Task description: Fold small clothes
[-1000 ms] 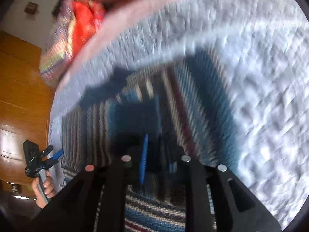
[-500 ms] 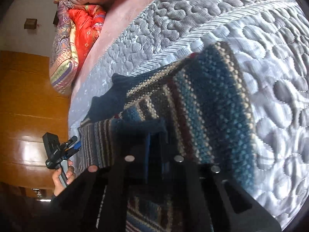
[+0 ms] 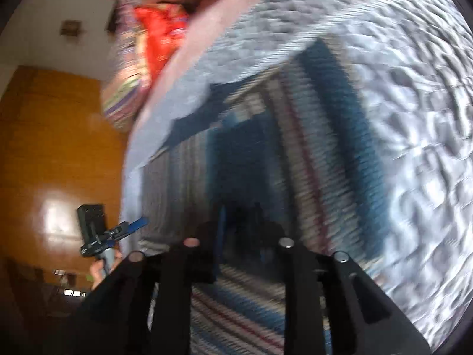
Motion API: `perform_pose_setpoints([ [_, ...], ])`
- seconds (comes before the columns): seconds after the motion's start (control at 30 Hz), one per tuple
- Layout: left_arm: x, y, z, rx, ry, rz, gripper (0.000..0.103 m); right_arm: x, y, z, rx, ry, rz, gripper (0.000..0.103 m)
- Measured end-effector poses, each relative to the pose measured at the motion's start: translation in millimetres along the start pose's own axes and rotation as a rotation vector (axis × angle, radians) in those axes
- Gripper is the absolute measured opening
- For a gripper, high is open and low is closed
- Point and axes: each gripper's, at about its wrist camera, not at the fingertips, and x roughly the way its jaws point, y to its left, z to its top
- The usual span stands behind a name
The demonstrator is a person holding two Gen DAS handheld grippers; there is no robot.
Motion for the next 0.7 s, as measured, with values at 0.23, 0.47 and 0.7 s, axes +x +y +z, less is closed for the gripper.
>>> perform_pose_setpoints([
  [0.23,31.9,-0.4,-3.8,-0.074,0.006,0.049,0.075,35.2,1.9,-14.9,0.039,0.048,-0.074,0.020],
  [0.47,-23.3,-18.4,-55.1,-0.159,-0.005,-0.079,0.076,-29.0,20.5,-68.7,0.042,0.051,0.030,0.041],
  [0.7,-74.0,-17.0,-180.7,-0.250,0.074,-0.059,0.080,-101.3,-12.9,-183.7,0.161,0.145,0.014,0.063],
])
